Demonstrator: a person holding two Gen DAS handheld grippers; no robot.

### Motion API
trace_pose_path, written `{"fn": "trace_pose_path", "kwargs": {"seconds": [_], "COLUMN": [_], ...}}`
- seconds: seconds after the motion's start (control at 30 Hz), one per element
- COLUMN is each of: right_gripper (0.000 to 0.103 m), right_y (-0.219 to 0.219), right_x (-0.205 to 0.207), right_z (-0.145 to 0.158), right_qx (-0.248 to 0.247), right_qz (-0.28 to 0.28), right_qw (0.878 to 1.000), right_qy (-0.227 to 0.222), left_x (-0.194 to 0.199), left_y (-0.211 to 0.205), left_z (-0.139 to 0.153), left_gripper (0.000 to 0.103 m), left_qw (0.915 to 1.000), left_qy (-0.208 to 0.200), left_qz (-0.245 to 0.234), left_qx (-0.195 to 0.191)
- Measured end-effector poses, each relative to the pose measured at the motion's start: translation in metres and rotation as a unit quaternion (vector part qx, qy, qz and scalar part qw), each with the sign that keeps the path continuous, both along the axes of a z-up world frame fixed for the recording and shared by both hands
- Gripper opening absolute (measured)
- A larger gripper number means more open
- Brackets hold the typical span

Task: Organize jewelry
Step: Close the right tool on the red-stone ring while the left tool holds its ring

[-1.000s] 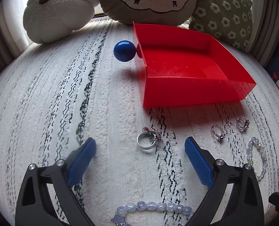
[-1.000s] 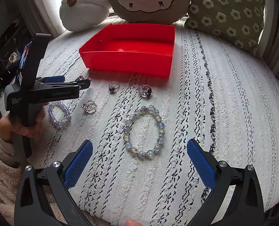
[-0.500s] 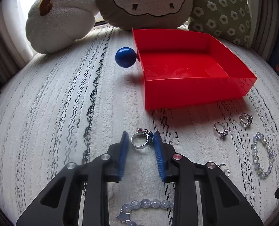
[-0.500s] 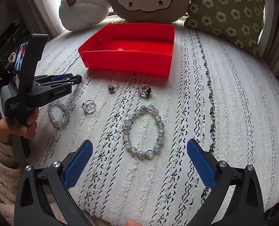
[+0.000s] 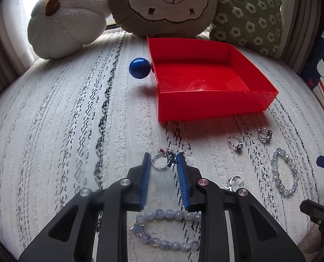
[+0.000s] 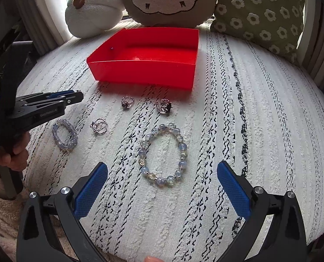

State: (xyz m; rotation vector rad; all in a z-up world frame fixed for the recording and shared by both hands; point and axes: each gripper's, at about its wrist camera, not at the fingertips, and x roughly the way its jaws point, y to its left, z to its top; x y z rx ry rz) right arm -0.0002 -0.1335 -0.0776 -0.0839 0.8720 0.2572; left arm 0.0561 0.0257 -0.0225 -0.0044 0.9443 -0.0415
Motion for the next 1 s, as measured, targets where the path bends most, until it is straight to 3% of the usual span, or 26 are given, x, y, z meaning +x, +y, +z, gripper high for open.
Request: {"fn": "trace_pose_path", "kwargs": {"seconds": [0.27, 0.47, 0.6, 0.73, 1.0], "right_gripper": [0.099, 0.098, 0.076, 0.054, 0.045], "right_y": [0.001, 0.014, 0.026, 0.024, 0.038], "right_x": [0.009, 0.029, 0.052, 0.082, 0.091], "right_z": [-0.006, 0.006, 0.005, -0.005, -0.013], "right_qx": [-0.004, -0.017, -0.084, -0.069, -0.083], "right_qz": [-0.014, -0.01, -0.012, 0.0, 0.025], "right_qw": [1.0, 1.0, 0.996, 0.997, 0.996], "right_qy": [0.002, -0.017, -0.041, -0.016, -0.029], "left_x": [-0.029, -0.033, -0.033, -0.033, -0.033], "left_y": [-0.005, -0.007, -0.005, -0.002, -0.002], "left_z": [0.018, 0.022, 0.022, 0.023, 0.022], "left_gripper": [0.023, 0.023, 0.023, 0.023, 0.023], "left_qw": [0.9991, 0.9983, 0.9985, 0.9984, 0.9985], "left_qy": [-0.031, -0.038, -0.037, -0.041, -0.037], "left_qz": [-0.022, -0.036, -0.036, -0.033, -0.034], "left_qx": [0.018, 0.024, 0.02, 0.021, 0.02]}}
